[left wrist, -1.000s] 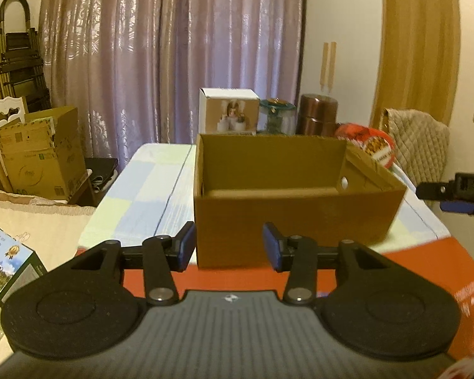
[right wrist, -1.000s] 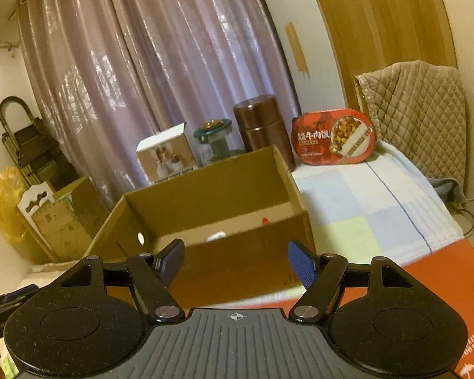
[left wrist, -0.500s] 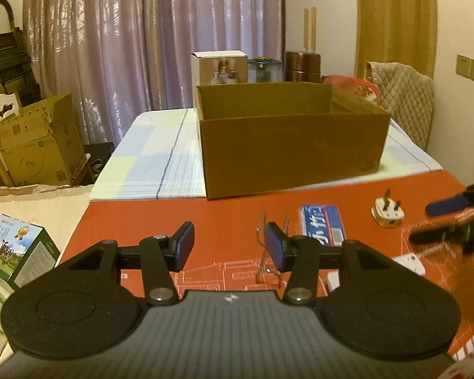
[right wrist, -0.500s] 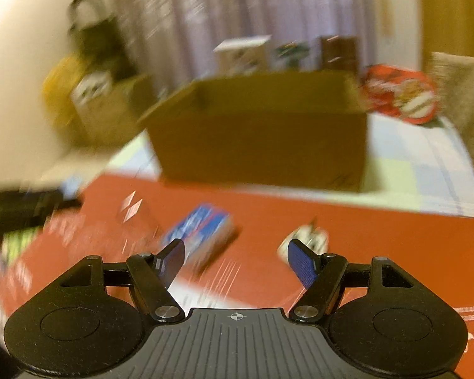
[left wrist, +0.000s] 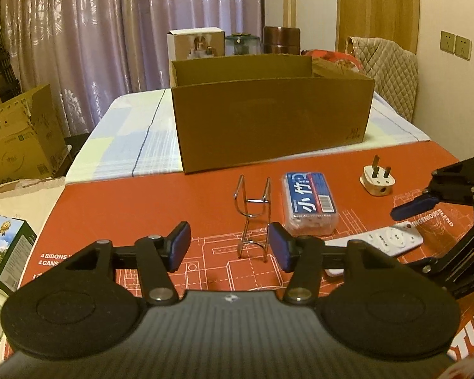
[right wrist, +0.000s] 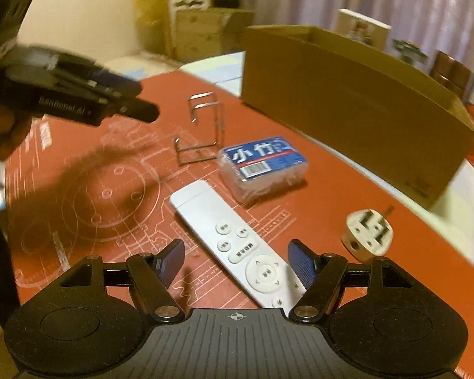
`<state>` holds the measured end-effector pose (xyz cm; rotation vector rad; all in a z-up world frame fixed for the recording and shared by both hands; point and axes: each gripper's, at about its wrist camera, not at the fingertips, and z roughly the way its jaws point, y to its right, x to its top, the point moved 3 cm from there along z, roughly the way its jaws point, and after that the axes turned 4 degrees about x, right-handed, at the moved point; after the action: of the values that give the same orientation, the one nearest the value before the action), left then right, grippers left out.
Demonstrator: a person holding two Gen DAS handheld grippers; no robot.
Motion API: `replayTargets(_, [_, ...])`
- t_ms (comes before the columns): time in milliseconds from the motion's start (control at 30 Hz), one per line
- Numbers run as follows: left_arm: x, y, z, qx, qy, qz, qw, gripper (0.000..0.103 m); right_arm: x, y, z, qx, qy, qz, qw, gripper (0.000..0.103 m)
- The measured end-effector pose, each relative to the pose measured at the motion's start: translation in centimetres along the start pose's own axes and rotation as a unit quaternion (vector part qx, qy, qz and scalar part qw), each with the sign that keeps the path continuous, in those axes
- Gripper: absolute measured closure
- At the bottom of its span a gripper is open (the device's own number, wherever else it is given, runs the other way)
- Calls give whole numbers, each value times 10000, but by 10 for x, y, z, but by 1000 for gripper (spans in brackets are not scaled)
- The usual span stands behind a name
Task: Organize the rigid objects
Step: 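Grasp the white remote with the right gripper while the left gripper approaches the wire rack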
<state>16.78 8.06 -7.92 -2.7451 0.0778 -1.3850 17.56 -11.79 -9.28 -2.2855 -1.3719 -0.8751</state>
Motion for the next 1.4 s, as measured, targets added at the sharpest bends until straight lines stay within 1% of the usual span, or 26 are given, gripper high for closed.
replayTargets(200, [-2, -3, 5, 26, -90, -11, 10000, 53, 1, 4, 17, 196, -110, -48, 9997, 34])
replayTargets(300, [-2, -2, 6, 16, -89, -10, 10000, 52, 3, 8, 25, 281, -162, 78, 9994, 34])
replayTargets(433, [-2, 0, 7, 30, -105, 25, 9999, 51, 6, 3, 24, 362, -254, 235, 9987, 35])
replayTargets(533, [-2, 0, 7, 55, -111, -3, 9999, 51, 6, -7, 21, 460, -354, 211, 9981, 38])
replayTargets(667, [-2, -1, 7, 80, -113, -28, 9999, 51, 5, -15, 18, 593, -352, 272, 9973, 50])
replayTargets(767, [-2, -1, 7, 89, -117, -48, 9999, 51, 8, -16, 18, 682, -218, 352, 9968, 50])
replayTargets(867, [-3, -1, 8, 111, -135, -60, 9998, 51, 10, -20, 19, 556, -63, 285, 9980, 50])
replayTargets(933, [-3, -2, 8, 120, -146, -71, 9998, 51, 12, -23, 25, 476, -75, 206, 9986, 50])
replayTargets(1067, [-3, -3, 9, 126, -147, -101, 9998, 51, 12, -27, 29, 455, -30, 260, 9986, 50])
replayTargets(1133, [-3, -3, 9, 116, -148, -109, 9998, 51, 11, -26, 29, 422, 0, 313, 9986, 53])
replayTargets(1200, [-3, -3, 9, 105, -152, -106, 9998, 51, 11, -25, 28, 374, 32, 390, 9985, 64])
replayTargets(1267, [-3, -2, 9, 96, -149, -102, 9998, 51, 10, -24, 26, 306, 26, 415, 9987, 67])
replayTargets(1400, [-3, -1, 8, 90, -151, -105, 9998, 51, 10, -22, 20, 45, 46, 602, 9982, 68])
